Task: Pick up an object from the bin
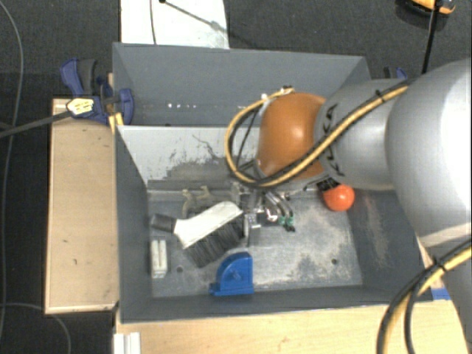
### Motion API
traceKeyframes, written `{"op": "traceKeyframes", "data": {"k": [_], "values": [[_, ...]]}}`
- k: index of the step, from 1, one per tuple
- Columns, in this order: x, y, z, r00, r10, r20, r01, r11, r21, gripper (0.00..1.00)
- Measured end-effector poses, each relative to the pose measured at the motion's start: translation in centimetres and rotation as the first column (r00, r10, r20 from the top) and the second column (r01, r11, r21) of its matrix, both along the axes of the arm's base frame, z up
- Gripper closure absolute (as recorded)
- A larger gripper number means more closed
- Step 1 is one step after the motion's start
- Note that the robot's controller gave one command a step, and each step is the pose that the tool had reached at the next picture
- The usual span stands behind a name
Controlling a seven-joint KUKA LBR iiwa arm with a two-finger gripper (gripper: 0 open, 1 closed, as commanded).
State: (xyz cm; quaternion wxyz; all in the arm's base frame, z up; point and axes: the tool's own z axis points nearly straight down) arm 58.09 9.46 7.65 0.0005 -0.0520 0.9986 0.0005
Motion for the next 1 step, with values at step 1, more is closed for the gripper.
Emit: {"op": "traceKeyframes", "data": {"k": [1], "values": [[0.73,3.5,0.56,0.997,-0.074,0.007,0.074,0.997,-0.001,1.0]]}}
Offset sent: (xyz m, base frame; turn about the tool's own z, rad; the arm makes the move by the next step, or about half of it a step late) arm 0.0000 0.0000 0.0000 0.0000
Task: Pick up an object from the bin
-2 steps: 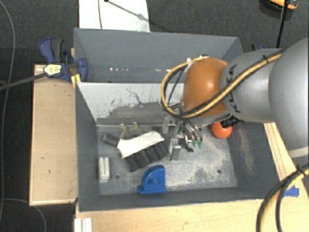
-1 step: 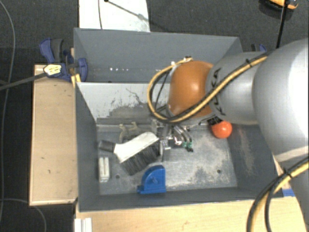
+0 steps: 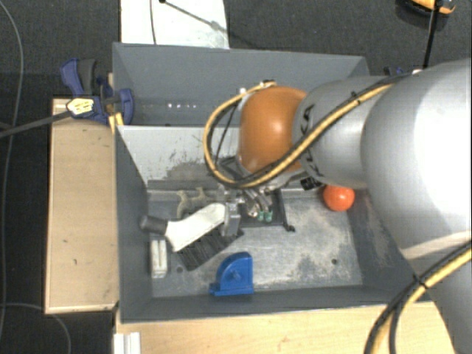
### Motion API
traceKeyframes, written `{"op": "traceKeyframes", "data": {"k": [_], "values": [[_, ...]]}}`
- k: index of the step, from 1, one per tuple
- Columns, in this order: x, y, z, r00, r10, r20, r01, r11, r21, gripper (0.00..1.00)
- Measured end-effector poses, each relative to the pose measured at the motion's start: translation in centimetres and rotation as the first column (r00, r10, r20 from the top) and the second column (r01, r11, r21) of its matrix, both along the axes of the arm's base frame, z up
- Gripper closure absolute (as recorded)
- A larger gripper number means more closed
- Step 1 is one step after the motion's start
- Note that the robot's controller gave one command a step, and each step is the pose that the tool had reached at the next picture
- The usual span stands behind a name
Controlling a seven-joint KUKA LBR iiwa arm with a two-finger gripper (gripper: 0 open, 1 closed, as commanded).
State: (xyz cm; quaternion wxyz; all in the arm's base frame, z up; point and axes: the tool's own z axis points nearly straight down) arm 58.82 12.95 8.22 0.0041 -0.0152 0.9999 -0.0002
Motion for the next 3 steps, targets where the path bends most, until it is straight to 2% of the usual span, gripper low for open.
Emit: {"op": "traceKeyframes", "data": {"k": [1,2,3], "values": [[0.0,0.0,0.0,1.0,0.0,0.0,0.0,1.0,0.0,1.0],[-0.8,-0.9,5.3,1.0,-0.01,-0.007,0.01,1.0,0.001,1.0],[-0.8,-1.1,12.1,1.0,-0.027,-0.003,0.027,1.0,0.0,1.0]]}}
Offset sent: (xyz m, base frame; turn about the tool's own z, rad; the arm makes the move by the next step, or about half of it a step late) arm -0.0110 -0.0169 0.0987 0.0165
